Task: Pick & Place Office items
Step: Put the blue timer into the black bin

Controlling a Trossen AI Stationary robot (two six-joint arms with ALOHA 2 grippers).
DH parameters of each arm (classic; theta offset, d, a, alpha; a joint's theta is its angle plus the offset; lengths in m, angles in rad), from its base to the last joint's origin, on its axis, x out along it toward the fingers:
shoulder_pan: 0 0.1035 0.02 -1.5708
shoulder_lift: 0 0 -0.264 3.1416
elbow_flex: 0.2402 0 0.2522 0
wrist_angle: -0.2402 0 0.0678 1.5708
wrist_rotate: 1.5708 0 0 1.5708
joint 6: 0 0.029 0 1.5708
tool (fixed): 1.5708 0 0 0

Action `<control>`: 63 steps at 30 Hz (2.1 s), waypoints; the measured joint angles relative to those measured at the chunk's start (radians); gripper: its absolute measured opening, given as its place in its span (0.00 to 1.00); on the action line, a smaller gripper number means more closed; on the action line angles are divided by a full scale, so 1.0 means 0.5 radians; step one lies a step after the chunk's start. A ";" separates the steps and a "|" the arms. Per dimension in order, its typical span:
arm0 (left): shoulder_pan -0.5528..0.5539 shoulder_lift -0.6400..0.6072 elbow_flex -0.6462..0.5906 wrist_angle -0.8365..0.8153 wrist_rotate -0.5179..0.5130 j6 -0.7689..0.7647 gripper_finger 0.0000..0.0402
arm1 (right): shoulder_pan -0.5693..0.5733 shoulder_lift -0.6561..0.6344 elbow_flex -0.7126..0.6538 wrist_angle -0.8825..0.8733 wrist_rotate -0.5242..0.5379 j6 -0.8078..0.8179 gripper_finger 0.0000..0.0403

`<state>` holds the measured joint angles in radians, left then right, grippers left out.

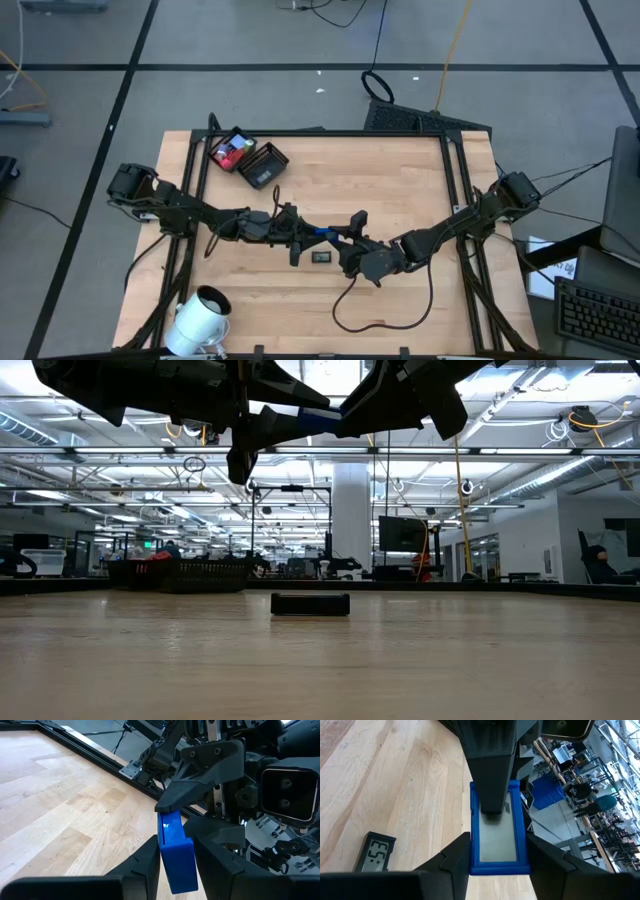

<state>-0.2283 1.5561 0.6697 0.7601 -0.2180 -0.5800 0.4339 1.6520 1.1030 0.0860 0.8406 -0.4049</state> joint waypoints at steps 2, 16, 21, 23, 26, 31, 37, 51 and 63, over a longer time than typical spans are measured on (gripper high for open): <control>0.000 0.000 0.000 0.000 0.000 0.000 0.29 | 0.000 0.000 0.000 0.000 0.000 0.000 0.37; 0.000 -0.001 -0.001 0.000 -0.002 0.000 0.29 | 0.000 0.000 0.000 0.000 -0.001 0.000 0.37; 0.000 -0.001 -0.001 0.000 -0.001 0.000 0.29 | 0.000 0.000 0.000 0.000 -0.001 0.000 0.38; 0.000 -0.001 -0.001 0.000 -0.002 0.000 0.29 | 0.000 0.000 0.000 0.000 -0.001 0.000 0.37; 0.000 -0.001 -0.001 0.000 -0.002 0.000 0.29 | 0.000 0.000 0.000 0.000 -0.001 0.000 0.37; -0.001 -0.001 -0.001 0.000 -0.002 0.000 0.29 | 0.000 0.000 0.000 0.000 -0.001 0.000 0.38; 0.000 -0.001 -0.001 0.000 -0.002 0.000 0.29 | 0.000 0.000 0.000 0.000 -0.001 0.000 0.37; 0.000 -0.001 -0.001 0.000 -0.002 0.000 0.29 | 0.000 0.000 0.000 0.000 -0.002 0.037 0.37; 0.009 -0.001 -0.002 -0.002 -0.018 -0.007 0.15 | -0.001 -0.001 0.000 -0.008 0.013 0.017 0.37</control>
<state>-0.2237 1.5558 0.6686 0.7589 -0.2272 -0.5834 0.4335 1.6516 1.1030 0.0822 0.8470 -0.3962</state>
